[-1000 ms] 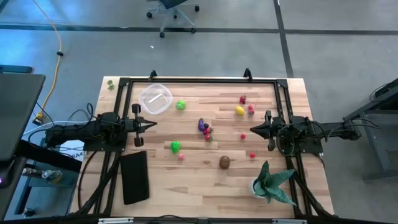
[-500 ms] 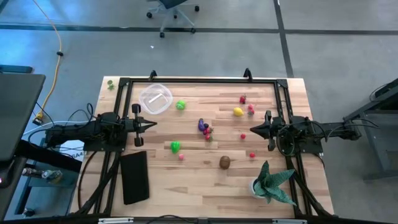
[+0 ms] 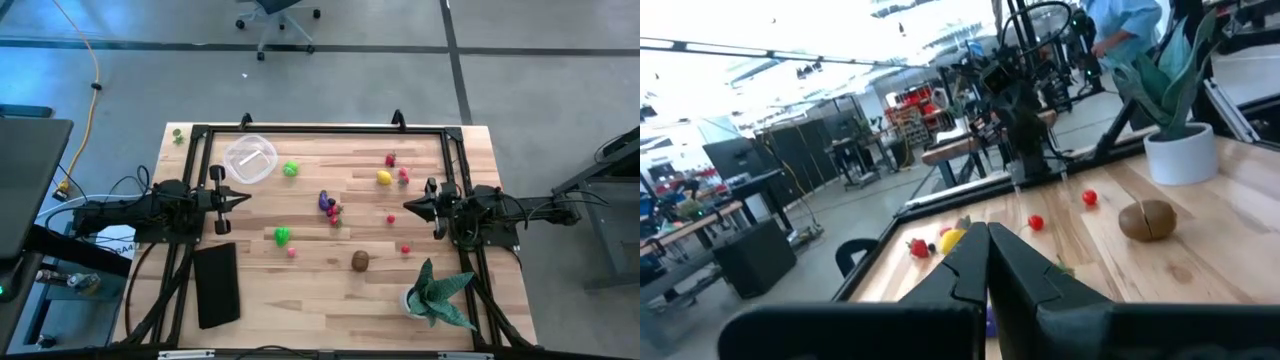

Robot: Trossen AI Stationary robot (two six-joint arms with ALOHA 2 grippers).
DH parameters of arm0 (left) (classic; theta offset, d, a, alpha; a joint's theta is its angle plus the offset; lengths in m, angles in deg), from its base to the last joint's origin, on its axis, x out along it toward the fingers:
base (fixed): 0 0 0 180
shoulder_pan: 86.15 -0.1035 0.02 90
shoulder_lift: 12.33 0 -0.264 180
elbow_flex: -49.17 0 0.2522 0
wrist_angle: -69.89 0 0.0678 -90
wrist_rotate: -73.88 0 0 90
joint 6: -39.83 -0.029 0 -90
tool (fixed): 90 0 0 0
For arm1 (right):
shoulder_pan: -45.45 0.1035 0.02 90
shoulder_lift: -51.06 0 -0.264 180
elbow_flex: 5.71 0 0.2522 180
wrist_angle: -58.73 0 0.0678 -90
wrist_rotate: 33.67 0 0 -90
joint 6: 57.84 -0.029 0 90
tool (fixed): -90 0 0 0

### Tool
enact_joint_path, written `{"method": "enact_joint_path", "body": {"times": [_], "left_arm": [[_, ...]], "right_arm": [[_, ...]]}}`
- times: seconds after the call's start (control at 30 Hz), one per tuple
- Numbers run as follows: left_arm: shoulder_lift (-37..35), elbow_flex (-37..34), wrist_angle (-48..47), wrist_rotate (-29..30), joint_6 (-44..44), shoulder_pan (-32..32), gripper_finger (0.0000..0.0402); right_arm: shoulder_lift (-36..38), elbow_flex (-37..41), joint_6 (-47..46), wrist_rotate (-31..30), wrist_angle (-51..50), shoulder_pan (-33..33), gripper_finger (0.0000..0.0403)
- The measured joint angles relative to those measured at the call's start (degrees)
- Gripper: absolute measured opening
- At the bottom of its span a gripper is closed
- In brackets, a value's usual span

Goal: Pick and placing Produce into tupperware
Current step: Prepare the transparent bin in the center of the table

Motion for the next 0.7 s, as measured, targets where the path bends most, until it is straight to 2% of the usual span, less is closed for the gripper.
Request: {"method": "enact_joint_path", "body": {"times": [0.23,0.4,0.5,0.6,0.7], "left_arm": [[0.00,0.00,-0.40,0.58,-0.06,0.00,0.0001],[0.24,-0.01,6.92,7.77,1.39,0.00,0.0001],[0.40,1.06,10.45,9.70,-2.14,0.00,0.0001],[1.47,4.80,9.00,11.09,-4.70,-0.02,0.0001],[4.11,10.45,1.71,14.98,-4.54,-0.04,0.0001]], "right_arm": [[0.00,0.00,0.81,0.01,3.07,0.00,0.0000],[0.00,0.00,0.98,-4.21,3.46,-0.07,0.0000],[0.00,-0.02,2.54,-6.78,3.47,-0.07,0.0000],[0.00,-0.79,3.95,-8.31,4.53,-0.09,0.0000],[0.00,-3.61,5.88,-9.95,4.86,-0.10,0.0000]]}}
